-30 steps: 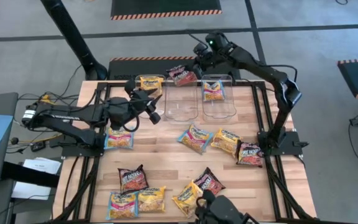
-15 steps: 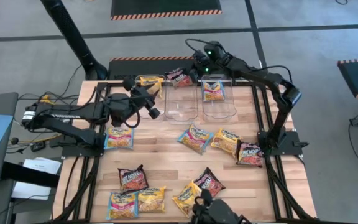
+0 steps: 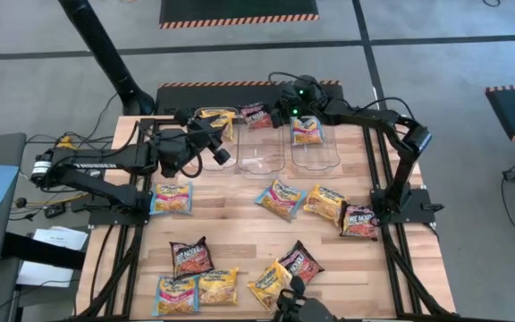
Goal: Sort Maruchan noodles
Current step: Put the black noodle pack in the middle transparent bin
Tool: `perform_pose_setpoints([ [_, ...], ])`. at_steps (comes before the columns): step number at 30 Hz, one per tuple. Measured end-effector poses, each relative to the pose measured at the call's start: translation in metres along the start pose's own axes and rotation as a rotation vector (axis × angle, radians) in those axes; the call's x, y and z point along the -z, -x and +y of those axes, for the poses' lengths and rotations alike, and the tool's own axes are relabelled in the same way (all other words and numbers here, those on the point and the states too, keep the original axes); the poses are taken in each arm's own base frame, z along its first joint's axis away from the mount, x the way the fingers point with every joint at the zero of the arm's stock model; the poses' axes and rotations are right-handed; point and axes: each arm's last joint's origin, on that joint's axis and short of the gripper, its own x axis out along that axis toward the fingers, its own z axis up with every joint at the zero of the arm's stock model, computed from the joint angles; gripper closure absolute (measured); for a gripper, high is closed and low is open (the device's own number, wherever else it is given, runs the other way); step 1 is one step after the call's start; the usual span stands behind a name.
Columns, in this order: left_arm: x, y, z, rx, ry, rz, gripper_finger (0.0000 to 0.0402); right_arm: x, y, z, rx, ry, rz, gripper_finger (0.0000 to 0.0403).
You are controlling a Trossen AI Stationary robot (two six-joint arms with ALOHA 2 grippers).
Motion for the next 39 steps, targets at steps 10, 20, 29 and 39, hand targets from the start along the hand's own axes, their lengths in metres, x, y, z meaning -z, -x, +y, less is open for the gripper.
perform_pose_setpoints([
  [10,0.000,0.000,0.000,0.001,0.005,0.000,0.0274,0.025,-0.025,-0.002,0.027,-0.003,0.038,0.0397],
  [20,0.000,0.000,0.000,0.001,0.028,0.001,0.0274,0.027,-0.023,-0.007,0.133,0.001,0.042,0.0367],
  [29,0.004,0.000,-0.001,0.009,-0.003,0.028,0.0274,0.031,-0.025,-0.005,0.177,-0.001,0.061,0.0367],
  [39,0.006,0.000,-0.002,0.012,-0.021,0.043,0.0274,0.034,-0.025,-0.003,0.263,0.009,0.075,0.0316],
])
